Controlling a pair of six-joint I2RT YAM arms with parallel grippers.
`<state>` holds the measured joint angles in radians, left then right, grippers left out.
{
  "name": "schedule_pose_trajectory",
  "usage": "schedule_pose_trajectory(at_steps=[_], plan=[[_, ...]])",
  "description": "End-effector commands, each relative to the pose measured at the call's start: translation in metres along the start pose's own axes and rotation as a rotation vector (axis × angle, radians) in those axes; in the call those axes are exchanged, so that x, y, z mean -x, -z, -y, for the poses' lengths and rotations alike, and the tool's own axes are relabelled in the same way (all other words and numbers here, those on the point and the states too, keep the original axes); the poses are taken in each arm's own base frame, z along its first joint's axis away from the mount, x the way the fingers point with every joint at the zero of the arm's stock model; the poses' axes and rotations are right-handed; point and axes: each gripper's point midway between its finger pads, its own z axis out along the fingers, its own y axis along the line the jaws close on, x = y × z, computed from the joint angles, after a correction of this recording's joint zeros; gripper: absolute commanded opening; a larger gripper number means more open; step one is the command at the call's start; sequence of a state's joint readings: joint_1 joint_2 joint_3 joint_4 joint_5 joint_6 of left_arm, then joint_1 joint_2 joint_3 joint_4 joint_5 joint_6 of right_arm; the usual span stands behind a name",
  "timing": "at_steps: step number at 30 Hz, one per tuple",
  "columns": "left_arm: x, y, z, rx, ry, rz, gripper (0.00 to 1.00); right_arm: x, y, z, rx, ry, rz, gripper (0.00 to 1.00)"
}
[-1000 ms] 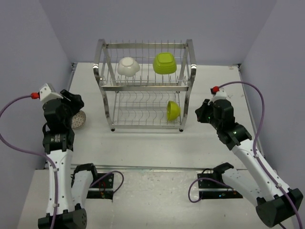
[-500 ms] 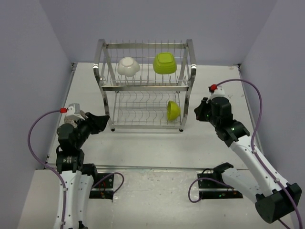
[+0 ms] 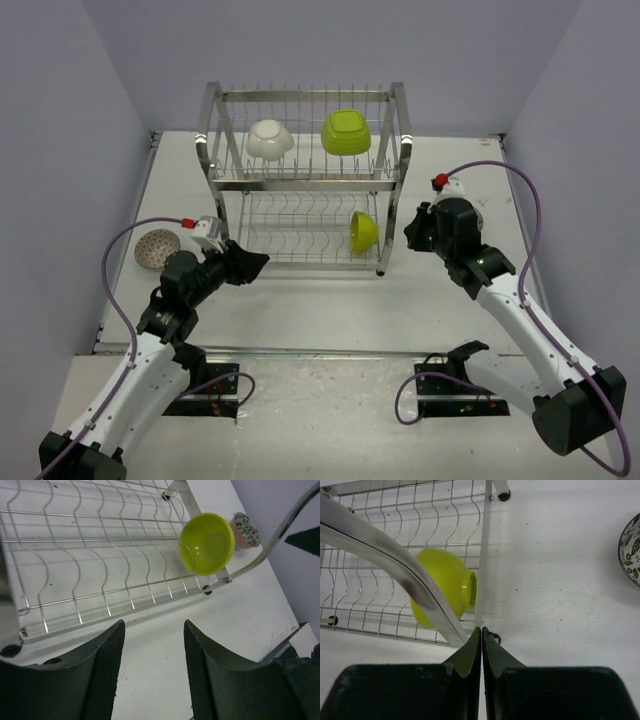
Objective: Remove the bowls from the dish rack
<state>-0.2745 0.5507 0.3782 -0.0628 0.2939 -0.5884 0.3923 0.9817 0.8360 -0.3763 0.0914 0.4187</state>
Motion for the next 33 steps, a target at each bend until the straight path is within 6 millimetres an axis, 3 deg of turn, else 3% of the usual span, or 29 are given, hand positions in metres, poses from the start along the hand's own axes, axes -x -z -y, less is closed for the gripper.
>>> schedule_pose_trajectory(at_steps=[1, 3, 8, 9, 12, 15, 22, 23, 24, 33], plan=[[0.024, -0.011, 0.019, -0.023, -0.075, 0.14, 0.53, 0.032, 0.007, -0.01, 0.021, -0.002, 0.091, 0.02], [0.013, -0.018, 0.02, -0.015, -0.071, 0.111, 0.53, 0.033, 0.007, -0.009, 0.016, -0.001, 0.095, 0.02], [-0.008, -0.031, 0.045, -0.042, -0.108, 0.126, 0.53, 0.033, 0.006, -0.009, 0.023, -0.004, 0.092, 0.02], [-0.021, -0.037, 0.047, -0.04, -0.124, 0.094, 0.54, 0.033, 0.006, -0.009, 0.022, -0.007, 0.089, 0.02], [-0.035, -0.048, 0.059, -0.092, -0.156, 0.091, 0.54, 0.032, 0.004, -0.011, 0.035, -0.009, 0.08, 0.02], [-0.036, -0.055, 0.068, -0.147, -0.16, 0.118, 0.54, 0.03, 0.002, -0.011, 0.033, -0.006, 0.071, 0.02], [-0.047, -0.074, 0.124, -0.437, -0.195, 0.067, 0.57, 0.027, 0.002, -0.009, 0.03, -0.003, 0.064, 0.03], [-0.054, -0.079, 0.125, -0.446, -0.196, 0.044, 0.57, 0.027, 0.002, -0.009, 0.032, -0.005, 0.065, 0.03], [-0.049, -0.078, 0.137, -0.508, -0.196, 0.06, 0.57, 0.025, 0.001, -0.009, 0.03, -0.005, 0.06, 0.03], [-0.064, -0.101, 0.156, -0.624, -0.256, 0.023, 0.56, 0.026, 0.001, -0.011, 0.038, -0.008, 0.06, 0.03]])
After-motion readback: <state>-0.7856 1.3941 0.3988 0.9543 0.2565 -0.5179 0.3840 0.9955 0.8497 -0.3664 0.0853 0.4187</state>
